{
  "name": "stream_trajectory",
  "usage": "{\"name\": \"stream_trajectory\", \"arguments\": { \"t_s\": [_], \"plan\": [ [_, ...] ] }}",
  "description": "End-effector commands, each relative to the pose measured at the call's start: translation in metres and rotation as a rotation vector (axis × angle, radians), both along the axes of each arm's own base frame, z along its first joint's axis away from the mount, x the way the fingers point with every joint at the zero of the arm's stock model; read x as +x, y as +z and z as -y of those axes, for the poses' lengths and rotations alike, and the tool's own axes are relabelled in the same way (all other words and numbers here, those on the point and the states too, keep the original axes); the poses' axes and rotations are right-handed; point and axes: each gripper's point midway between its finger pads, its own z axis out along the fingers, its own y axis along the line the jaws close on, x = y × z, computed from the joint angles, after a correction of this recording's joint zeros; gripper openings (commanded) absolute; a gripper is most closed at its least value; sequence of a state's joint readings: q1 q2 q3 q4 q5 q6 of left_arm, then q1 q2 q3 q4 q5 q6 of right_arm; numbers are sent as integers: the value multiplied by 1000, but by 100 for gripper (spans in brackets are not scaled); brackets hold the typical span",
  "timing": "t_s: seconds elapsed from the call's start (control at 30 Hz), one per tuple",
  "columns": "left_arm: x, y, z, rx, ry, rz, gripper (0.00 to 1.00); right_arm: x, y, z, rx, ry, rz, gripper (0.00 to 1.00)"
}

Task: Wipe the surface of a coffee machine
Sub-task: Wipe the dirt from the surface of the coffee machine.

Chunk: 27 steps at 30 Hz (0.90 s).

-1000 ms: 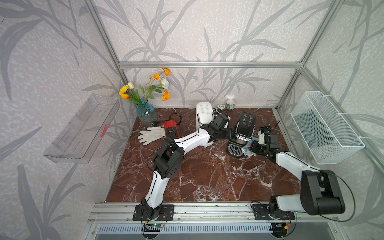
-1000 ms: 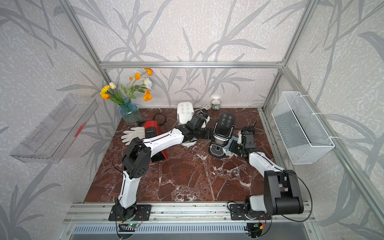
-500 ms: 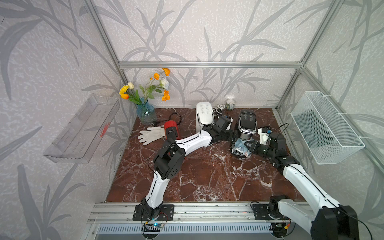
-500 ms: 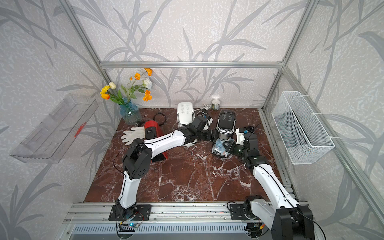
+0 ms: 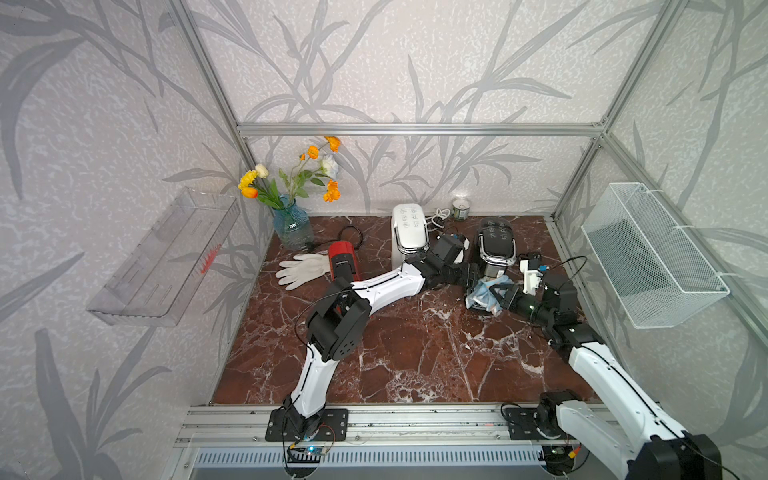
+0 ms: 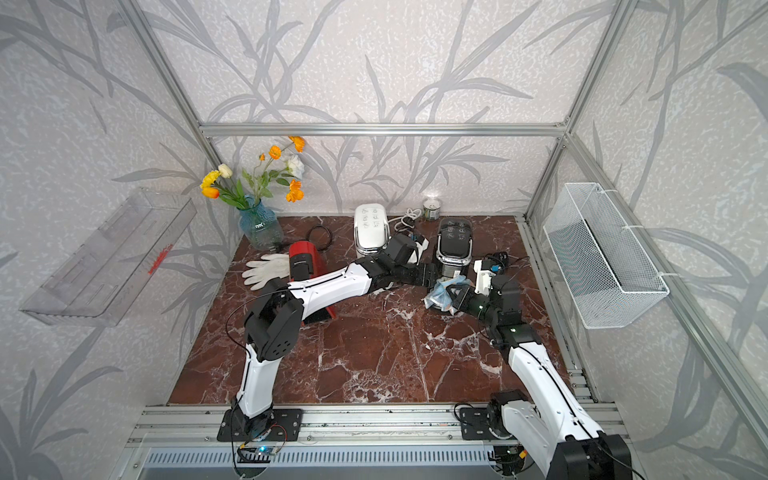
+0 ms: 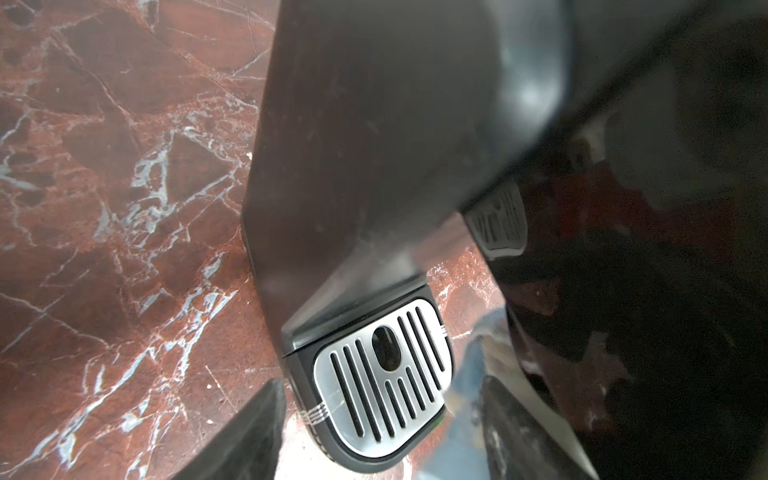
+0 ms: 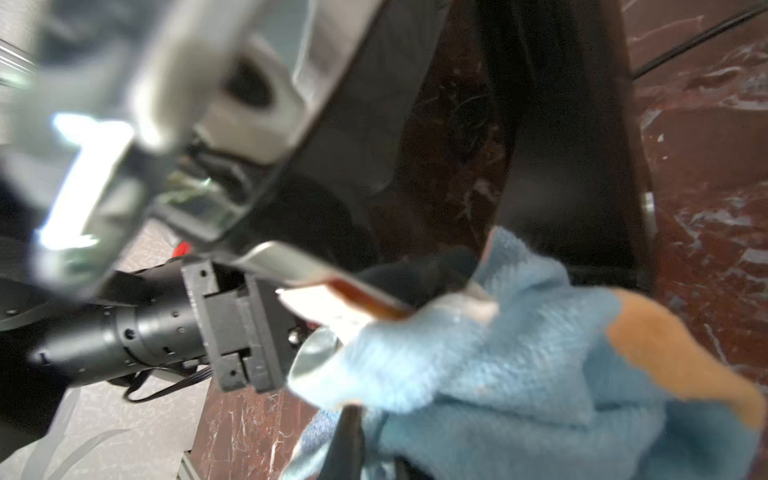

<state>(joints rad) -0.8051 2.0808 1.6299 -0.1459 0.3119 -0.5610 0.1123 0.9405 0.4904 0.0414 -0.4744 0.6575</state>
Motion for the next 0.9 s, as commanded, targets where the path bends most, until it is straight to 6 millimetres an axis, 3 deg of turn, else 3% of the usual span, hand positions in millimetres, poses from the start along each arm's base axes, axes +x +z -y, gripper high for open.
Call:
{"name": "stream_trajectory", "arguments": {
  "t_s": [0.0,0.23,0.37,0.5,0.7,0.77,0.87],
  "plan": [
    [-8,37,6,-71,-22,50,72,13,-5,8,-35,-57,80,0],
    [-10,34,9,-67,-27,46,72,21,-46,18,-26,-142,62,0],
    [-10,33,9,-67,-27,46,73,29,-69,9,-16,-135,33,0],
    [-11,34,10,-63,-28,46,73,40,-86,-13,18,-86,-1,0],
    [-11,37,7,-54,-24,58,72,41,-89,-53,76,1,20,0],
    [-10,37,7,-53,-22,58,72,37,-94,-54,82,0,11,0],
    [-11,37,7,-54,-25,55,72,32,-105,-39,60,-52,4,0]
  ]
}}
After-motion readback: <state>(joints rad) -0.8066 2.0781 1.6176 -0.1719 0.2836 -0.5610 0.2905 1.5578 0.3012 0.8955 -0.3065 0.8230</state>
